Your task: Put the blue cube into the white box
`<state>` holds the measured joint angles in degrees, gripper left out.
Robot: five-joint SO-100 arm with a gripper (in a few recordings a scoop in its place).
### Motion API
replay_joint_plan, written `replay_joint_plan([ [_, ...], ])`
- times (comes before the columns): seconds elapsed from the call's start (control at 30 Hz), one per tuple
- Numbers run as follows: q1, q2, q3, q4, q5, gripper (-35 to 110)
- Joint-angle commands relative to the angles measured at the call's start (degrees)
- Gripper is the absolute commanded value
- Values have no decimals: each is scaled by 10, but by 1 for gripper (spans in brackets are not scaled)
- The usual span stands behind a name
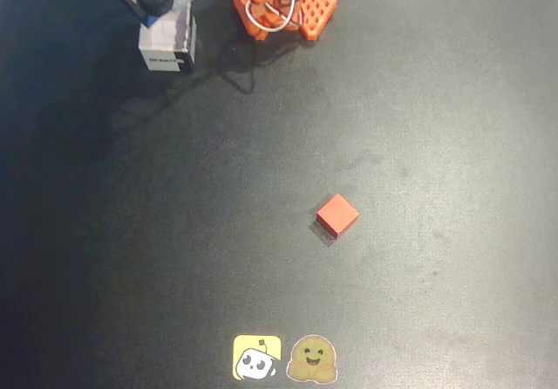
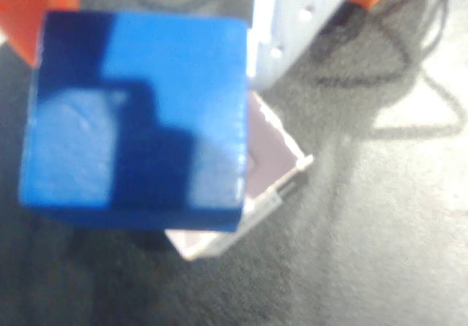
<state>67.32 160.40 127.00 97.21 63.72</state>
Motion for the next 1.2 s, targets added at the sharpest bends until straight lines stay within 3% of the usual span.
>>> replay_joint_plan([
  [0.0,12,7,-3,6,5,0],
  [0.4,15,29,-3,11,28,0],
  [1.17,18,20,1,-4,-21,0],
])
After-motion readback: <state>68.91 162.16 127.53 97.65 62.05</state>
